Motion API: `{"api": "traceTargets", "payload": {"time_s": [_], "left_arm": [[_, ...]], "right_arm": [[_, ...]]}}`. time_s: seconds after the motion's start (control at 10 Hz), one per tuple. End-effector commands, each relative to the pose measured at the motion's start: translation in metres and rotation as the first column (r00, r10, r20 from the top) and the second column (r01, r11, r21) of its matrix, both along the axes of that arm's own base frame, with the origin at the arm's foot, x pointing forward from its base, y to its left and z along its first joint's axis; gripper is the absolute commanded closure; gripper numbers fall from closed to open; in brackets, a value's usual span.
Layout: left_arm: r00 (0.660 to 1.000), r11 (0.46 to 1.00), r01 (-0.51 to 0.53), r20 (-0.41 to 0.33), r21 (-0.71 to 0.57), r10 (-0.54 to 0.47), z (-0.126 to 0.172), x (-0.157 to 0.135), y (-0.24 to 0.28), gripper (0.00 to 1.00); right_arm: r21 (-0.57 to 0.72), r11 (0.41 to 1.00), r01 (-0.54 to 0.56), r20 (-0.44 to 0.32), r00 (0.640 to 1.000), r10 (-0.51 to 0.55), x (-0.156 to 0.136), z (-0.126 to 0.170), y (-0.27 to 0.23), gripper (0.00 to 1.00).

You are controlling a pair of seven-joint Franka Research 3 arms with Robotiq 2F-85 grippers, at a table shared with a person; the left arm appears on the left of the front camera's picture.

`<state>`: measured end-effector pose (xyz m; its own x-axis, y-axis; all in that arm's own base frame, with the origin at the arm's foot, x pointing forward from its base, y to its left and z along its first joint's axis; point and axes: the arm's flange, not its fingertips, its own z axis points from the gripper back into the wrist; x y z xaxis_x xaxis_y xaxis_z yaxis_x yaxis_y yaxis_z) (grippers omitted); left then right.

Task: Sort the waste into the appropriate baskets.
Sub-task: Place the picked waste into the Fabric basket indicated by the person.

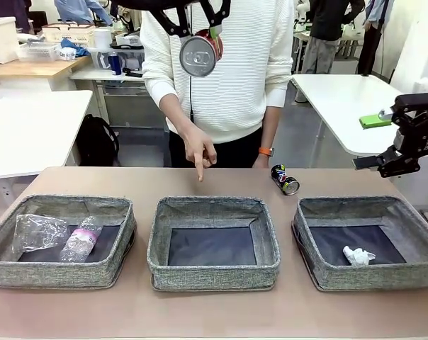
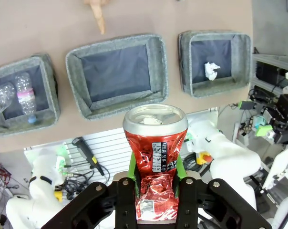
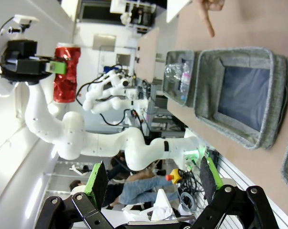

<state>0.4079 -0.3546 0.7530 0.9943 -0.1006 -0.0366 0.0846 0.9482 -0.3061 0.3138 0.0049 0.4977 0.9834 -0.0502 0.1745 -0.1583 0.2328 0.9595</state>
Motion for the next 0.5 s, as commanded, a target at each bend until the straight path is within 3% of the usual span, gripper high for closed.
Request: {"api": "traceTargets", "payload": {"time_s": [0.0, 0.3, 0.4], "left_arm": [[0.997, 1.000, 0.004, 0.078, 0.003, -0.004, -0.058, -0.010, 0.003, 0.69], [0.990, 0.999, 0.024, 0.141, -0.022, -0.021, -0.174, -0.019, 0.002, 0.69], [0.988, 0.999, -0.021, 0.154, -0.030, 0.025, -0.204, -0.016, -0.001, 0.69]], "right_arm": [[0.021, 1.000, -0.001, 0.015, 1.000, 0.000, 0.001, 0.001, 0.001, 0.00], [0.021, 1.000, -0.001, 0.015, 1.000, 0.000, 0.001, 0.001, 0.001, 0.00], [0.021, 1.000, -0.001, 0.015, 1.000, 0.000, 0.001, 0.001, 0.001, 0.00]]}}
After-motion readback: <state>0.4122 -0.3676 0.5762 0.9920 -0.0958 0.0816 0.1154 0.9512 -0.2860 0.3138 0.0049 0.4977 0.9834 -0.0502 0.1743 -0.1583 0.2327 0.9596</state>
